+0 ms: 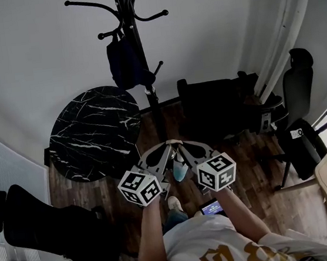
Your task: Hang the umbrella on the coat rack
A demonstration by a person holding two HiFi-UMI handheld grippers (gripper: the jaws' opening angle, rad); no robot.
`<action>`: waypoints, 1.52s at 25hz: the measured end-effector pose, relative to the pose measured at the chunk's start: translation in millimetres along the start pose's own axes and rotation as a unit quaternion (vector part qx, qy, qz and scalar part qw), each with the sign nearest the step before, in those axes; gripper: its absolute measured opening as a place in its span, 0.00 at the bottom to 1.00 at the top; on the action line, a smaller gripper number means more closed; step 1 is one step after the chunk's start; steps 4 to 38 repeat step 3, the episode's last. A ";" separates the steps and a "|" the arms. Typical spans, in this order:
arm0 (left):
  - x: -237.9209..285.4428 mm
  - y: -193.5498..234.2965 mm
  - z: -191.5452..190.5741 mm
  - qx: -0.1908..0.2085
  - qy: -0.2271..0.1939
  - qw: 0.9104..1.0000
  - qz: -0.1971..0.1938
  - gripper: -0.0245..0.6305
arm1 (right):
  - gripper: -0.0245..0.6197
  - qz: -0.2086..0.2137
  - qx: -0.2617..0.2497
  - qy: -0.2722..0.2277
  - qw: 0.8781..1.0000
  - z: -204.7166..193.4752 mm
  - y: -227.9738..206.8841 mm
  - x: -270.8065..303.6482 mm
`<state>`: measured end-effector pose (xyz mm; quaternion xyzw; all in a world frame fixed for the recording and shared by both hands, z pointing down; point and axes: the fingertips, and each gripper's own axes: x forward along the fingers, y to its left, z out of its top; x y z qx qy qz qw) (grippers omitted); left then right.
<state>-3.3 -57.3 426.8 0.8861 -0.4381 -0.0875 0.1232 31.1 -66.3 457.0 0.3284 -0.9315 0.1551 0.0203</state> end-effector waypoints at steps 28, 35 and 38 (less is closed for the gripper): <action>-1.8 0.6 -1.6 -0.001 0.002 1.000 0.000 0.07 | 0.06 0.001 -0.001 0.002 1.000 -2.0 1.2 1.5; -1.8 0.6 -1.6 -0.001 0.002 1.000 0.000 0.07 | 0.06 0.001 -0.001 0.002 1.000 -2.0 1.2 1.5; -1.8 0.6 -1.6 -0.001 0.002 1.000 0.000 0.07 | 0.06 0.001 -0.001 0.002 1.000 -2.0 1.2 1.5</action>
